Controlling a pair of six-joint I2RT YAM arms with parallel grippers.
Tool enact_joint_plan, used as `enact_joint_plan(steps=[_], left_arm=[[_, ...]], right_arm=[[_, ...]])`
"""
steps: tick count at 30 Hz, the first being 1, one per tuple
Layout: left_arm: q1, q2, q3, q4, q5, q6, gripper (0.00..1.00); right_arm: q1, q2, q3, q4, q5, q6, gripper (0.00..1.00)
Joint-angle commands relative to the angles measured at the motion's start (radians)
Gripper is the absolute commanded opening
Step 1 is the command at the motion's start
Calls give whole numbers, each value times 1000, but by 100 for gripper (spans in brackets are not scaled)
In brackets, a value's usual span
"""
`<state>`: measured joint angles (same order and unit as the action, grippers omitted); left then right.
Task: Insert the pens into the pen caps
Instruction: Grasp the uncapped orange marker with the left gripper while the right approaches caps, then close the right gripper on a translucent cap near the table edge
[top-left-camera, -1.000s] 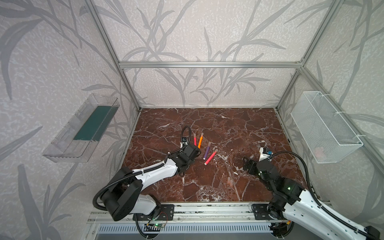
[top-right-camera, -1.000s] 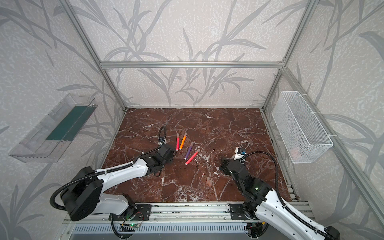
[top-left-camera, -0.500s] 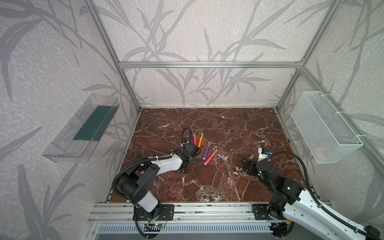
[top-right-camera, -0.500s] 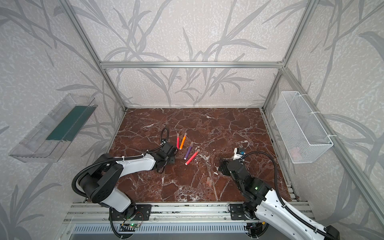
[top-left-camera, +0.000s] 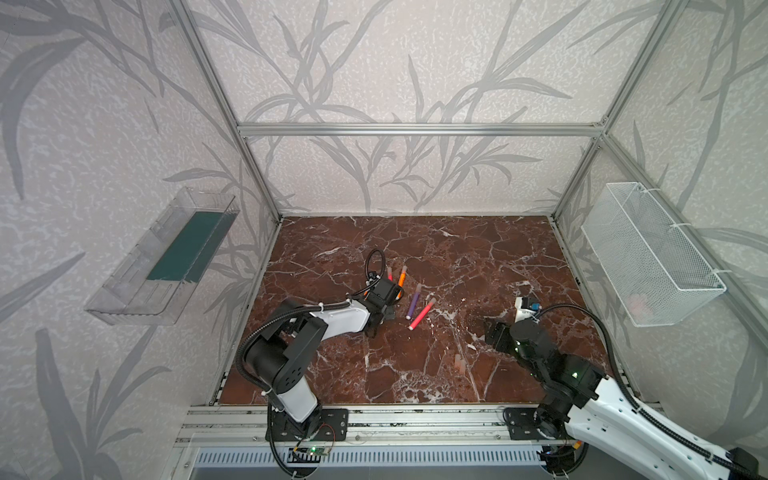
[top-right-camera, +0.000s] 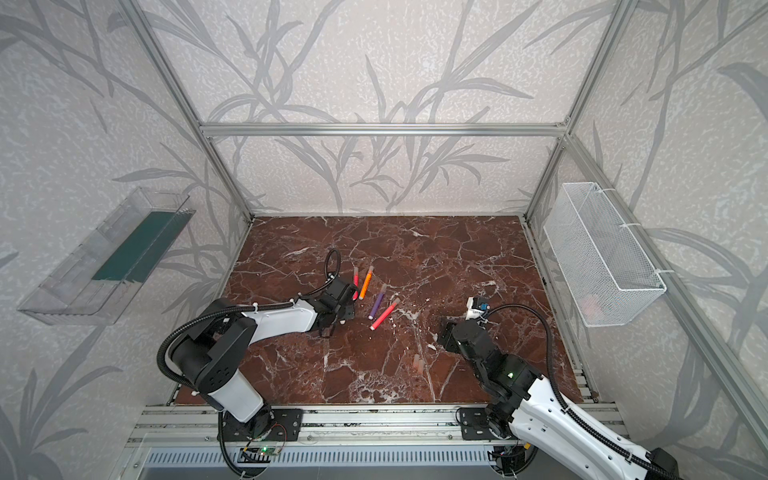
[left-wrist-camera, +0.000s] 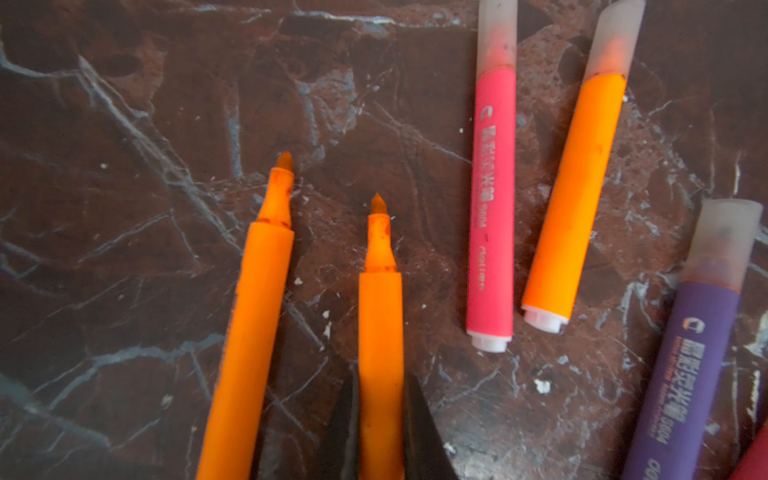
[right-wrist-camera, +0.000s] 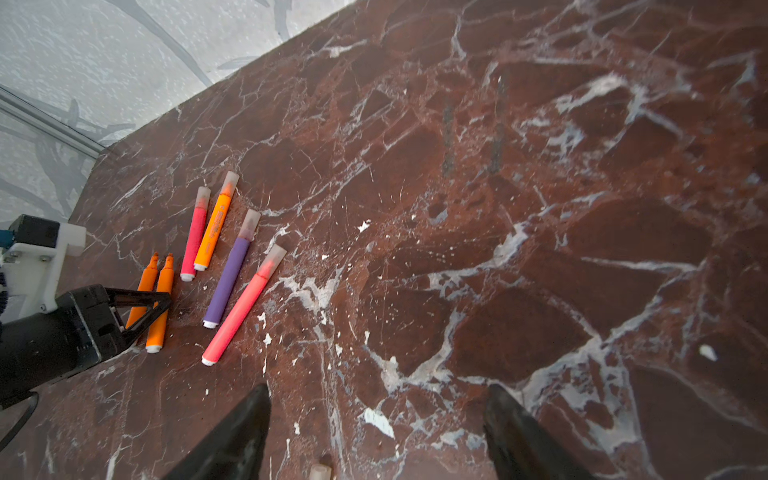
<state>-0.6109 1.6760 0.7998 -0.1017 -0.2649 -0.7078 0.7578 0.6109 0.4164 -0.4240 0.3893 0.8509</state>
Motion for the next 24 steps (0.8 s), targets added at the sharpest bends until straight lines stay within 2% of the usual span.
enact_joint_plan(steps=[1,4,6,12,16,24], left_arm=[[6,-15,13,-70,9,4,0],[6,-65,3,-76,7,20,0],[5,-111,-5,-82,9,36,0],[-2,-305,-65,-36,75,100,0],[-10,-427,-123,30,141,146,0],[-28,-617,-238,128,213,197,0]], right_arm=[[-4,40,10,-46,-145,50,72],[6,84,10,-75,-263,54,64],[42,103,-6,-74,-294,63,63],[196,143,-48,-21,-261,113,63],[207,217,-59,24,-266,120,62],[222,345,-57,106,-291,112,51]])
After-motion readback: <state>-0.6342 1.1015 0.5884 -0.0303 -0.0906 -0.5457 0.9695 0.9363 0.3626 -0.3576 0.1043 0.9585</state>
